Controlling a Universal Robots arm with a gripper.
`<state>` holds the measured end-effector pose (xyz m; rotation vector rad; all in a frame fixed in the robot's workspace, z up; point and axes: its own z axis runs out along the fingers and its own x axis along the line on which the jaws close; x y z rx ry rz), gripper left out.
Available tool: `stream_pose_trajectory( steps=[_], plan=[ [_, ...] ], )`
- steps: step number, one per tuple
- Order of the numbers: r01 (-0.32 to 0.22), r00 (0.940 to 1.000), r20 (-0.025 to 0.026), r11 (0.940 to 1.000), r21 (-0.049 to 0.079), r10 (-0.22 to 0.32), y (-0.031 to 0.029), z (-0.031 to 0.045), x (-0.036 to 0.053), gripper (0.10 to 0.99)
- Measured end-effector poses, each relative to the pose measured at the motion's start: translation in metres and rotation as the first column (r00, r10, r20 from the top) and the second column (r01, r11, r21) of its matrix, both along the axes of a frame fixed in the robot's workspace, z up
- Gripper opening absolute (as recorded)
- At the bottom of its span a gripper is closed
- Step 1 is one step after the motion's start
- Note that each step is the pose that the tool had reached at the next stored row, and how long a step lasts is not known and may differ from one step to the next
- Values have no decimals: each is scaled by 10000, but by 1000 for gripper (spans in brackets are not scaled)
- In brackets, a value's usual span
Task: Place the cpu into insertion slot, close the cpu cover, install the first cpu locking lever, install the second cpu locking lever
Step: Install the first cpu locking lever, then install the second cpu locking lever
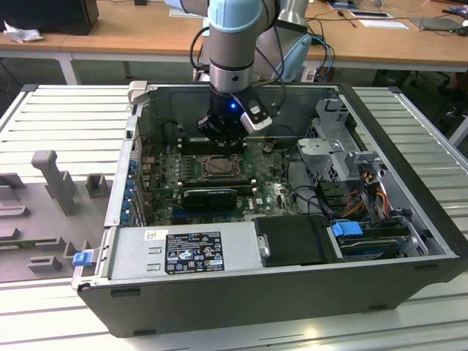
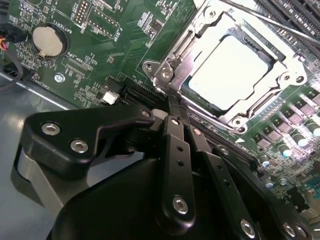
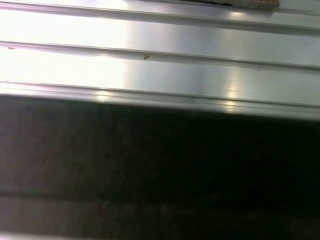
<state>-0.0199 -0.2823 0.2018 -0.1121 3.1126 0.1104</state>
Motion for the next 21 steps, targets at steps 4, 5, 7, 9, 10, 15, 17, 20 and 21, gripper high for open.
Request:
stream_pose_trajectory(
  steps=[4, 5, 7, 9, 10, 15, 17, 20, 21],
  plan=[
    [-1, 10000, -3, 10000, -5, 1, -1, 142, 0, 106],
    [-2, 10000, -3, 10000, -3, 2, -1, 162, 0, 106],
    [-4, 10000, -3, 10000, -4, 4, -8, 163, 0, 106],
    [-1, 10000, -3, 10000, -5, 1, -15, 163, 0, 106],
    [-1, 10000, -3, 10000, -4, 1, -19, 163, 0, 106],
    [-1, 10000, -3, 10000, -4, 1, -34, 162, 0, 106],
    [-1, 10000, -3, 10000, -5, 1, -40, 163, 0, 106],
    [-1, 10000, -1, 10000, -3, 1, -41, 194, 0, 106],
    [-1, 10000, -2, 10000, -4, 1, -51, 192, 1, 106]
  ],
)
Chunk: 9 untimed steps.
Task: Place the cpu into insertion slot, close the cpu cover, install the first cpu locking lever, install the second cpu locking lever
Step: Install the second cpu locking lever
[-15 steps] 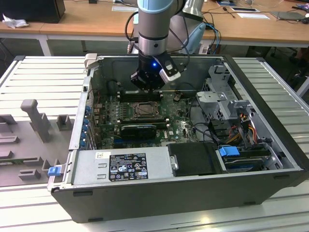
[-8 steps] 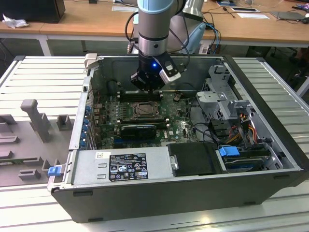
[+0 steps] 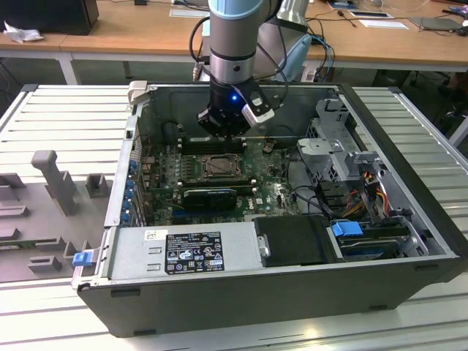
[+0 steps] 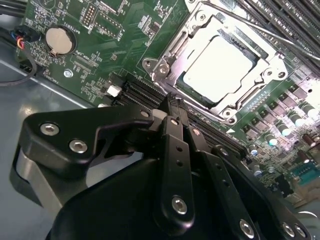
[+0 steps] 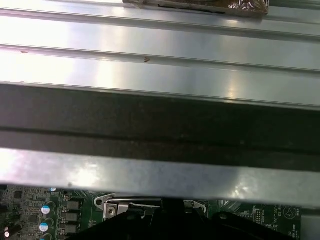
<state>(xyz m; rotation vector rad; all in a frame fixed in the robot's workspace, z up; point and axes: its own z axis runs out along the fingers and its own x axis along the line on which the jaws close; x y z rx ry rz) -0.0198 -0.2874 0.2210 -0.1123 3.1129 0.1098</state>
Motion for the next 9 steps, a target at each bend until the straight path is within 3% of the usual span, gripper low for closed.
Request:
stream_pose_trajectory(
  steps=[9],
  plan=[
    [1, 10000, 0, 10000, 0, -1, -29, -3, 3, 106]
  ],
)
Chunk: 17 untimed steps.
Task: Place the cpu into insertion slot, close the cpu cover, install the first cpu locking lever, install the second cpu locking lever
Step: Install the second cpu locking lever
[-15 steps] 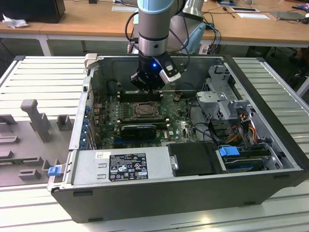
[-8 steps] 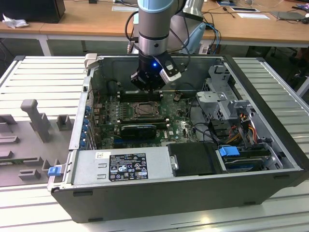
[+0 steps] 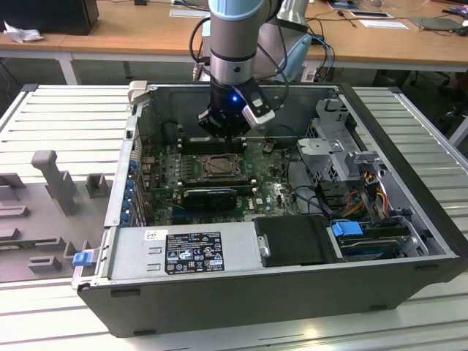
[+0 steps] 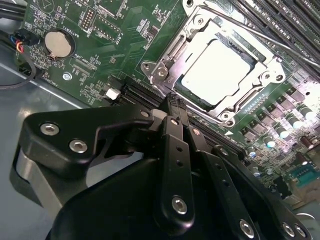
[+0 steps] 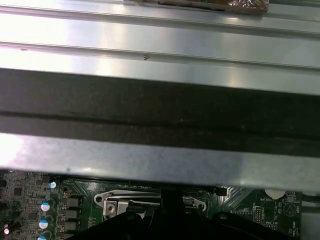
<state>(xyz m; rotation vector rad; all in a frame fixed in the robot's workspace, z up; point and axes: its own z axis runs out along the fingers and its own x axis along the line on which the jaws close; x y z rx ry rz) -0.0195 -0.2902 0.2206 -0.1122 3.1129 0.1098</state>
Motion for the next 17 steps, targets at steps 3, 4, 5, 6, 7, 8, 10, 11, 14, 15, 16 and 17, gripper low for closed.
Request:
stream_pose_trajectory(
  steps=[3, 4, 5, 6, 7, 8, 10, 11, 14, 15, 16, 17],
  plan=[
    [-1, 10000, -1, 10000, -1, 1, -10, 0, 0, 106],
    [-1, 10000, -1, 10000, -2, 1, -14, -1, 0, 106],
    [0, 10000, 0, 10000, -1, 0, -17, -1, 0, 106],
    [0, 10000, -1, 10000, -1, 0, -20, -2, 1, 106],
    [-1, 10000, -1, 10000, -1, 1, -22, -2, 1, 106],
    [0, 10000, -1, 10000, -1, 0, -23, -2, 1, 106],
    [-1, 10000, -1, 10000, -2, 1, -26, -3, 1, 106],
    [0, 10000, -1, 10000, -1, 0, -28, -4, 1, 106],
    [-1, 10000, -1, 10000, -1, 1, -35, -5, 1, 106],
    [-1, 10000, -1, 10000, -2, 1, -38, -5, 1, 106],
    [-1, 10000, 0, 10000, -2, 1, -39, -6, 1, 106],
    [0, 10000, 0, 10000, -2, 0, -41, -7, 1, 106]
  ],
)
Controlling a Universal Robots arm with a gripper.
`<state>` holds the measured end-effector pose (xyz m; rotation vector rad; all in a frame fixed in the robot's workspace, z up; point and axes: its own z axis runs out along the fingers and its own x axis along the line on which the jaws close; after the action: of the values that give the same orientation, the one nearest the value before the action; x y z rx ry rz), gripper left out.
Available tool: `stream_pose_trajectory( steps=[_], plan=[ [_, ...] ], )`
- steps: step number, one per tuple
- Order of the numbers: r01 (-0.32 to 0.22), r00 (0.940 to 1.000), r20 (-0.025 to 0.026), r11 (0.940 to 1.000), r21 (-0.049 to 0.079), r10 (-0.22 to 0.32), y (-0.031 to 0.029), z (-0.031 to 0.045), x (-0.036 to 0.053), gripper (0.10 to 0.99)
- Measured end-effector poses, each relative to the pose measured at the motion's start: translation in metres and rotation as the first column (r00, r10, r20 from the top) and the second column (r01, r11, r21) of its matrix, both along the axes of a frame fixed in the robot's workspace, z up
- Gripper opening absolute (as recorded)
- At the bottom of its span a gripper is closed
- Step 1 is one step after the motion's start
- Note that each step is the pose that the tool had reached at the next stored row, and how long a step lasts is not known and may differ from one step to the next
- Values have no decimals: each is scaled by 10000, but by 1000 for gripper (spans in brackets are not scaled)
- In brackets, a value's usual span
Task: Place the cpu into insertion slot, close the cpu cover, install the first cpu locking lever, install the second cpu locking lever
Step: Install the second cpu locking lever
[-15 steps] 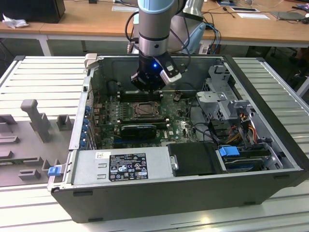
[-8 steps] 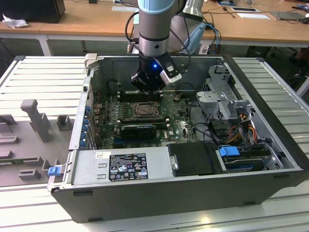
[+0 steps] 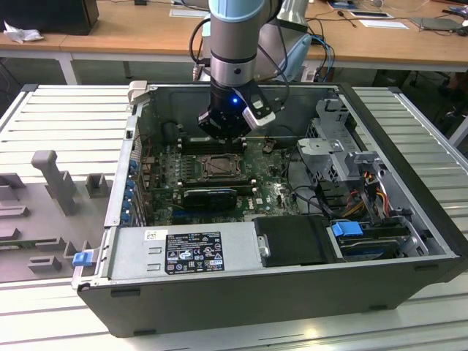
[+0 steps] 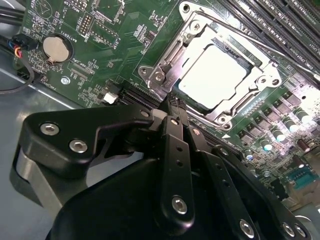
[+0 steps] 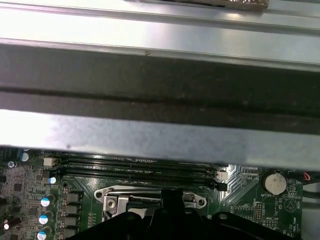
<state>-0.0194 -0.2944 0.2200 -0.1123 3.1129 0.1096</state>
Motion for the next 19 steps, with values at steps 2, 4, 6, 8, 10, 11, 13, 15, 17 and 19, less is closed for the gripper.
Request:
stream_pose_trajectory(
  steps=[2, 4, 6, 8, 10, 11, 13, 15, 17, 19],
  plan=[
    [0, 10000, 0, 10000, 1, 0, -4, -1, 0, 106],
    [-2, 10000, -1, 10000, -1, 2, -13, -1, 0, 106],
    [1, 10000, -3, 10000, -3, -1, -19, 2, 0, 106],
    [1, 10000, -1, 10000, -2, -1, -19, 26, 0, 106],
    [0, 10000, 0, 10000, 0, 0, -19, 85, 1, 106],
    [0, 10000, -1, 10000, 0, 0, -19, 105, 1, 106],
    [-1, 10000, 0, 10000, 0, 1, -19, 157, 1, 106],
    [0, 10000, -1, 10000, 0, 0, -19, 205, 1, 106],
    [0, 10000, -2, 10000, 0, 0, -19, 252, 1, 106],
    [0, 10000, -1, 10000, 0, 0, -19, 294, 1, 106]
  ],
)
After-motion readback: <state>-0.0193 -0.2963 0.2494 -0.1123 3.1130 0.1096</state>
